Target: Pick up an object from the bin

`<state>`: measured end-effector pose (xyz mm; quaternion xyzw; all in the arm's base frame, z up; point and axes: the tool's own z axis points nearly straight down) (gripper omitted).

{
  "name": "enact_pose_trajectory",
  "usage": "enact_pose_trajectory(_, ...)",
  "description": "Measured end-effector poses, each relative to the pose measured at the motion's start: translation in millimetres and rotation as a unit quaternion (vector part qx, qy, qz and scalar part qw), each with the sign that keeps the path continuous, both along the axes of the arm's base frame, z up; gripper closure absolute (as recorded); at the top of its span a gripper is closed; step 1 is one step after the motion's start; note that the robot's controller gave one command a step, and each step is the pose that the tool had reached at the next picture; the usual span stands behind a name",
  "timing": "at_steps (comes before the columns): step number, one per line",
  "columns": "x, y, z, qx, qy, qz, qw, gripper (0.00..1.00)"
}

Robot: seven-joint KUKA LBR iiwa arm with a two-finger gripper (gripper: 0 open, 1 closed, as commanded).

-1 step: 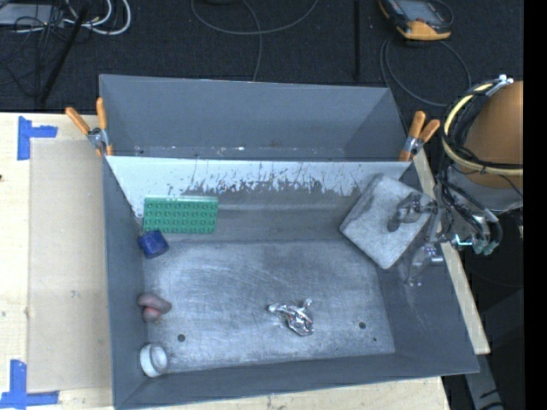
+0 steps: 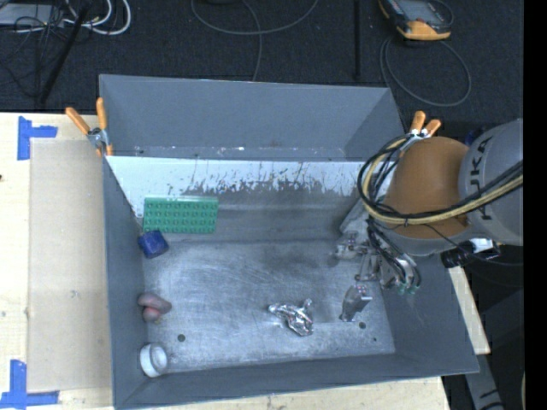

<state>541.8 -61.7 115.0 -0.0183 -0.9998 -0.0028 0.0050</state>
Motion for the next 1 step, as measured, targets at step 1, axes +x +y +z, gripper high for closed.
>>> enact_pose_trajectory(1,-50.0,56.2,-40.2,-0.002,-0.0025,-0.065,0.9979,0.0)
